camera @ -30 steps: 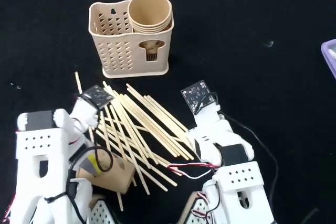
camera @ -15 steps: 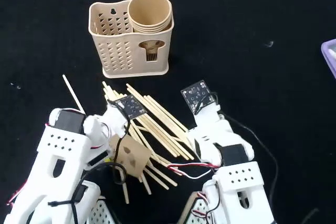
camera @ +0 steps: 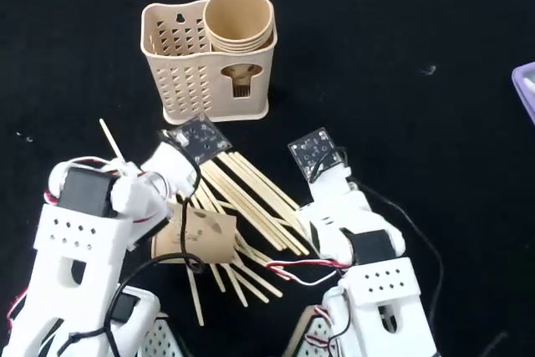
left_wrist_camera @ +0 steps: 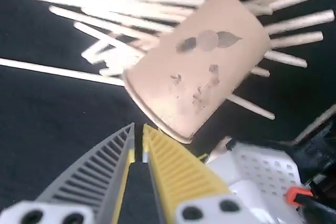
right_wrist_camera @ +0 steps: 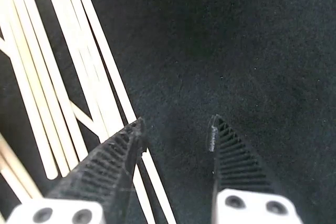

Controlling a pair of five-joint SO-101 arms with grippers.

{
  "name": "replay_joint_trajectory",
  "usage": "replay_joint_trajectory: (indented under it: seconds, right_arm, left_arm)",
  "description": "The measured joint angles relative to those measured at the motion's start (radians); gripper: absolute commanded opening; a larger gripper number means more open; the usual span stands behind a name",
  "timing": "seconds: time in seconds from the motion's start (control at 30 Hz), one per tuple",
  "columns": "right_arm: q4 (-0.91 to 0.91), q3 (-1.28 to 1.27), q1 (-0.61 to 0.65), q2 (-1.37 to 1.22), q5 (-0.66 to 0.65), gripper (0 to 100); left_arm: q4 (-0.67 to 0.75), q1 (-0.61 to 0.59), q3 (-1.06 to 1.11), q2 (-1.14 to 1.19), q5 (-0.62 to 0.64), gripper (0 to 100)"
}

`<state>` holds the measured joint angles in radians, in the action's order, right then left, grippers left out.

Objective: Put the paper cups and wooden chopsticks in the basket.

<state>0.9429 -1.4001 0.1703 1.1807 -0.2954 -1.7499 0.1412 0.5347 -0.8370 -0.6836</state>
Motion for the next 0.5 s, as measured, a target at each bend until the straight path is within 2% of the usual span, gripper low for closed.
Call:
replay_joint_trajectory:
  seconds: [0.07, 0.23, 0.5]
  right_arm:
    - [0.0, 0.0, 0.0, 0.0, 0.0, 19.8]
    - [0.0, 0.0, 0.0, 0.0, 0.0, 19.8]
    - [0.0, 0.0, 0.0, 0.0, 0.0, 19.8]
  left_arm:
    - [0.0, 0.0, -0.012, 0.002, 0.003, 9]
    - [0.0, -0.037, 0.002, 0.002, 0.006, 32]
    - [0.0, -0.167, 0.155, 0.002, 0.038, 29]
